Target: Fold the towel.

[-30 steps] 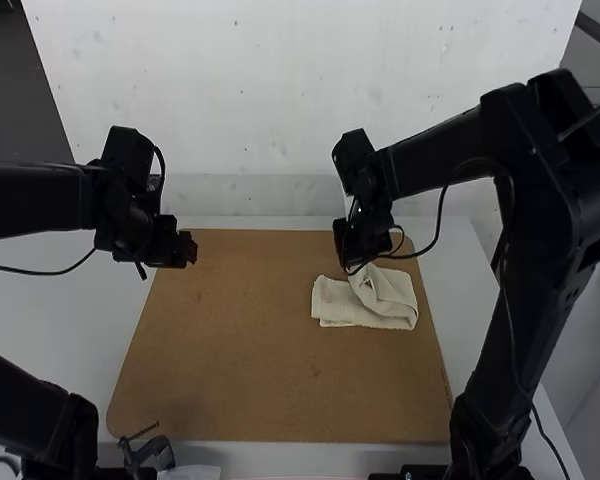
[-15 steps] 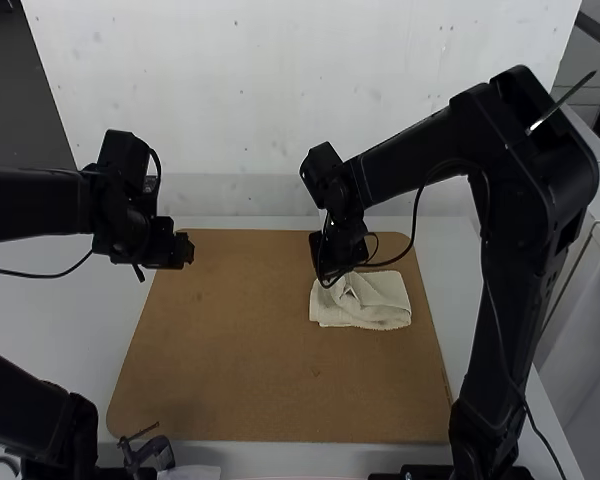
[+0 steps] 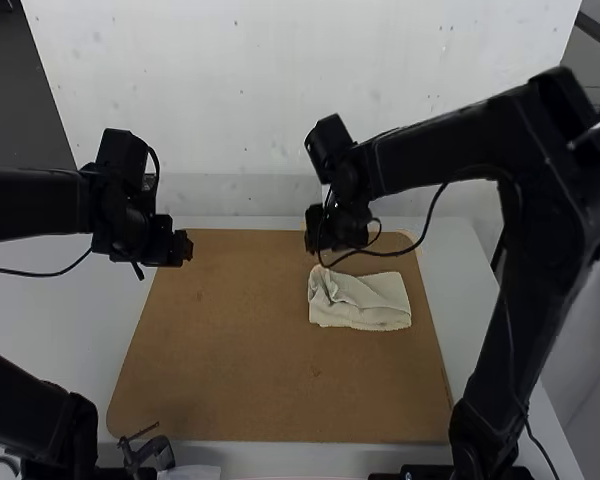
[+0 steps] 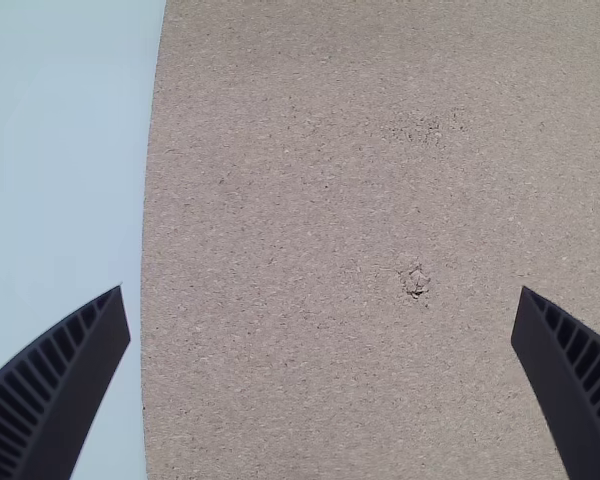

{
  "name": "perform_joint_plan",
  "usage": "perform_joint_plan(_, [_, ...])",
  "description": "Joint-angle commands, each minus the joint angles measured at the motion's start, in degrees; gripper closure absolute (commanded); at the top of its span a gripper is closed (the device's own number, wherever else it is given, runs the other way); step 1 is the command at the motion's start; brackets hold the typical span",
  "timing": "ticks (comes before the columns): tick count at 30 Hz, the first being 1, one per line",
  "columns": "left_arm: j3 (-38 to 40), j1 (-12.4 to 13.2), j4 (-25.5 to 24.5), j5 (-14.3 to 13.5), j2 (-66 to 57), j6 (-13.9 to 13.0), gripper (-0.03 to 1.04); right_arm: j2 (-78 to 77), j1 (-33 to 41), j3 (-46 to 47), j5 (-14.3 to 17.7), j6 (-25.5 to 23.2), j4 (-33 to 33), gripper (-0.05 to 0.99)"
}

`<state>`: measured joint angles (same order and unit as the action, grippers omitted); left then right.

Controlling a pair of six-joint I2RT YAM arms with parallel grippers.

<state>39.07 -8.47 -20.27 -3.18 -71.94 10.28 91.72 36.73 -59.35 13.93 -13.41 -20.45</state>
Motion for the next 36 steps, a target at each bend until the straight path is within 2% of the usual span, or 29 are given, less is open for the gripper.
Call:
perform_joint_plan(1, [-0.3,0.5,0.4,0.3,1.4,-0.8,0.03,-3.0,-3.2,-0.8,0.3,0.4,-0.3,0.65])
perform_joint_plan(2, [-0.3,0.5,0.4,0.3,1.5,-0.8,0.03,-2.7,-3.7,0.0,0.5,0.6,-0.2,0.86])
perform_joint_plan(3, [-0.3,0.3,0.4,0.3,1.5,-0.8,0.03,-2.2,-4.1,0.9,0.7,0.9,-0.1,0.92])
perform_joint_plan(13, [-0.3,-0.1,0.5,0.1,2.0,-0.7,0.03,5.7,-2.9,5.5,0.7,1.1,3.1,0.92])
perform_joint_plan(27, [-0.6,0.2,0.5,-0.4,2.9,-1.1,0.03,10.0,7.7,2.0,1.8,-2.1,3.3,0.92])
perform_joint_plan(36, [-0.8,0.3,0.9,-0.4,2.6,-1.1,0.03,11.2,9.3,0.7,2.8,-2.5,2.8,0.92])
